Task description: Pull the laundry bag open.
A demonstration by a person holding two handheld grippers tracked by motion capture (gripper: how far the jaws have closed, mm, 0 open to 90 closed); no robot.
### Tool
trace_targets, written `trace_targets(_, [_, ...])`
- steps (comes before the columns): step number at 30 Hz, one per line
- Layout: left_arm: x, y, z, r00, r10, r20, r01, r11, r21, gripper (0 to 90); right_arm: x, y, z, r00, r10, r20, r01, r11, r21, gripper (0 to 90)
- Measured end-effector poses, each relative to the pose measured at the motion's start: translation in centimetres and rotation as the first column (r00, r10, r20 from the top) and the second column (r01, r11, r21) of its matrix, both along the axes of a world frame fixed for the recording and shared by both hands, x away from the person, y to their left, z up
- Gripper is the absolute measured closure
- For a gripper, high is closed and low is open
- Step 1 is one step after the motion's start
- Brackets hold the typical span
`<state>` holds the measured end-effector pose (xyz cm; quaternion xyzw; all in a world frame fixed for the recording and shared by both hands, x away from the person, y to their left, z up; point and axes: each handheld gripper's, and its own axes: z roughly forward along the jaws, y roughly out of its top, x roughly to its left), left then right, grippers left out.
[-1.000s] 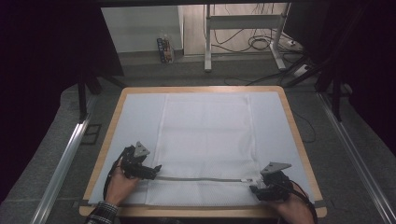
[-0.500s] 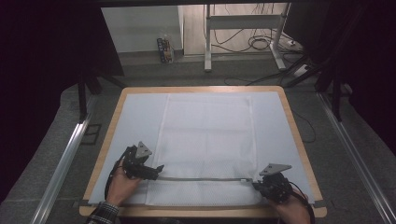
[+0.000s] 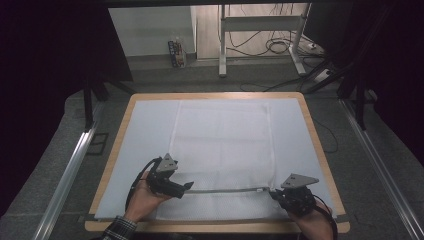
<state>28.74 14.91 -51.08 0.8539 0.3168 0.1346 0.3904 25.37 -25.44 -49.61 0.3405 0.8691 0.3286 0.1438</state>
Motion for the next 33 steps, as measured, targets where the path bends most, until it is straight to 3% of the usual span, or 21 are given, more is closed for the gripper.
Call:
trace_targets(5, [0.1, -2.4, 0.4, 0.9978, -0.065, -0.008, 0.065, 0.9977, -0.018, 8.2, 0.0, 0.0, 0.1, 0.9997, 0.011, 0.024, -0.011, 0.9999, 0.008, 83.8])
trace_targets(11, [0.2, -4.7, 0.2, 0.9902, -0.136, -0.033, 0.133, 0.9877, -0.083, 10.0, -0.1, 0.1, 0.1, 0.9988, 0.030, 0.039, -0.028, 0.9991, -0.032, 83.7])
trace_targets(22, [0.7, -7.8, 0.4, 0.9767, -0.212, -0.038, 0.208, 0.9743, -0.088, 8.7, 0.2, 0.0, 0.0, 0.9998, 0.013, 0.014, -0.013, 0.9998, -0.012, 82.9])
trace_targets(26, [0.8, -8.6, 0.6, 0.9722, -0.230, -0.041, 0.225, 0.9684, -0.108, 9.2, 0.2, 0.0, 0.0, 0.9998, 0.015, 0.012, -0.014, 0.9998, -0.011, 83.1])
trace_targets(28, [0.9, -9.5, 0.8, 0.9640, -0.262, -0.044, 0.256, 0.9608, -0.106, 9.3, 0.1, 0.1, 0.0, 0.9996, 0.018, 0.023, -0.018, 0.9997, -0.018, 83.5])
trace_targets(32, [1.0, -10.6, 1.0, 0.9567, -0.288, -0.041, 0.283, 0.9531, -0.108, 11.7, -0.1, 0.2, 0.2, 0.9980, 0.026, 0.057, -0.025, 0.9995, -0.020, 83.8])
trace_targets(33, [1.0, -11.2, 1.1, 0.9499, -0.310, -0.039, 0.304, 0.9459, -0.113, 12.7, -0.1, 0.2, 0.2, 0.9979, 0.024, 0.060, -0.023, 0.9995, -0.020, 83.8])
